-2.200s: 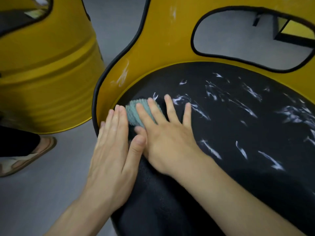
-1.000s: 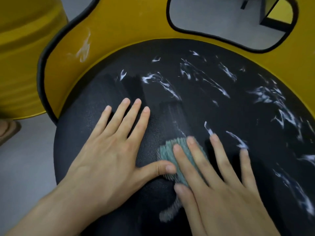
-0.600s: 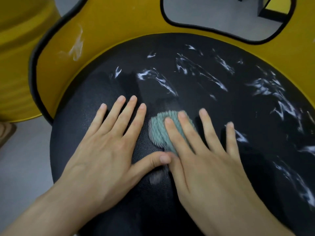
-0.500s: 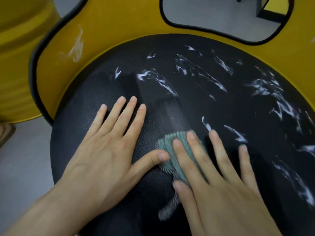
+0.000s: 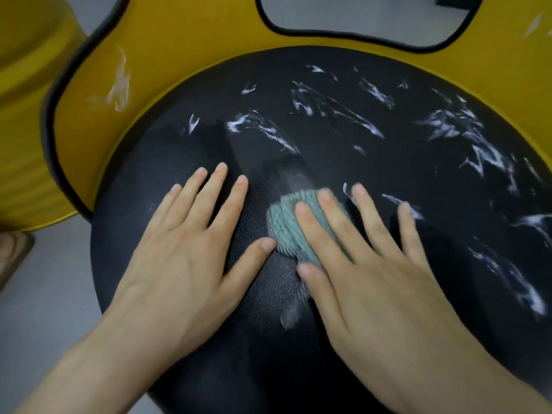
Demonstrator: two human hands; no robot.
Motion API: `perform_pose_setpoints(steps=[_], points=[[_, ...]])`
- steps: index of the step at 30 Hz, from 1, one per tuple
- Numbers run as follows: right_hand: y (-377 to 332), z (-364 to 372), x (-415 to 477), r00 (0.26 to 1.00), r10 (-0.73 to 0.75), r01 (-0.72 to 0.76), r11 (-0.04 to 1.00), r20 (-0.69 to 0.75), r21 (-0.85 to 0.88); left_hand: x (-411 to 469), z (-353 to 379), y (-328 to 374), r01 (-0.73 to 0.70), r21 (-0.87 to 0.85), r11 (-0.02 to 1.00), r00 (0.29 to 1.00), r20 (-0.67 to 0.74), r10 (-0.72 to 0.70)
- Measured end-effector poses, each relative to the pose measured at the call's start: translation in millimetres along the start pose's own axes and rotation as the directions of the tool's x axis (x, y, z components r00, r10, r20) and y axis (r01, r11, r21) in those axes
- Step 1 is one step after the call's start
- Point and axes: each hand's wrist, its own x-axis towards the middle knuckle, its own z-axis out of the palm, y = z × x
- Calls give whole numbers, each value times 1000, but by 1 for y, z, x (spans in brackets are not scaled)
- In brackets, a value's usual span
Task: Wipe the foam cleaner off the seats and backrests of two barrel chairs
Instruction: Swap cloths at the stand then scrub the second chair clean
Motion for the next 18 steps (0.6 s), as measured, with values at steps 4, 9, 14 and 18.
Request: perform_pose_setpoints(steps=[4,9,14,18], points=[[11,14,-39,993,-48,45,998,-110,-36,-6,2,8,-2,-23,1000,1000,-31,1],[5,12,-17,993,-18,20,1000,-114,8,-10,2,15,0,-34,999,1000,-27,-1],[0,5,14,999,17,-17,1000,-43,3,-10,1,15,3,-34,999,1000,0,-3],[17,13,-33,997,7,-11,998,-71,-54,-12,1,14,-15,8,1000,1000,27,15]])
